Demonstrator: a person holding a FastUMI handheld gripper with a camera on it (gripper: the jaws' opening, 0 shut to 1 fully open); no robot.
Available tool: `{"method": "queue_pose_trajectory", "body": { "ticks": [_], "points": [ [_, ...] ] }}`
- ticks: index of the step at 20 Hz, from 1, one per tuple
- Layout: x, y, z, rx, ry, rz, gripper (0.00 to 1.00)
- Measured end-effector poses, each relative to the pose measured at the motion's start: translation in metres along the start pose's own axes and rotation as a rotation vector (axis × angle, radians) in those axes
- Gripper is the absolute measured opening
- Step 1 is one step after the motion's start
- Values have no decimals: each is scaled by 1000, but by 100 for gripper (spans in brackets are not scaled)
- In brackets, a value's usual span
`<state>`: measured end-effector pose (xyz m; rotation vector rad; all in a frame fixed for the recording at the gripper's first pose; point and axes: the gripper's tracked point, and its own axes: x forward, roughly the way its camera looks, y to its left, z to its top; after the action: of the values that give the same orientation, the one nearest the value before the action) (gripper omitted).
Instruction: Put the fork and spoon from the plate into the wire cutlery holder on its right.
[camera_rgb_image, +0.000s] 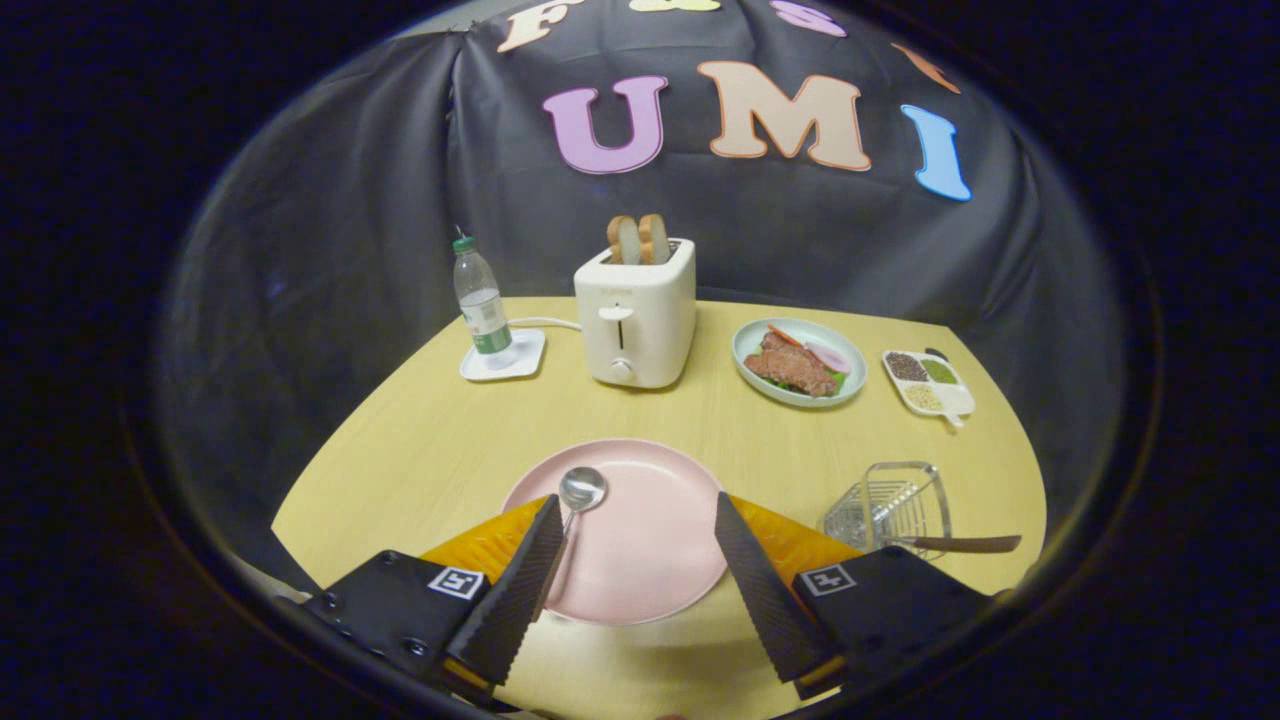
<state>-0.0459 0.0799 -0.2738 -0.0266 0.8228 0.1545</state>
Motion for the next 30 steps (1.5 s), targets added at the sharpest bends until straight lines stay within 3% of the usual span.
{"method": "queue_pose_trajectory", "body": {
  "ticks": [8, 19, 30],
  "points": [
    [41, 25, -42, 3, 30, -49, 98],
    [71, 47, -76, -94, 103, -59, 98],
    [75, 53, -92, -129, 150, -50, 20]
  ]
}}
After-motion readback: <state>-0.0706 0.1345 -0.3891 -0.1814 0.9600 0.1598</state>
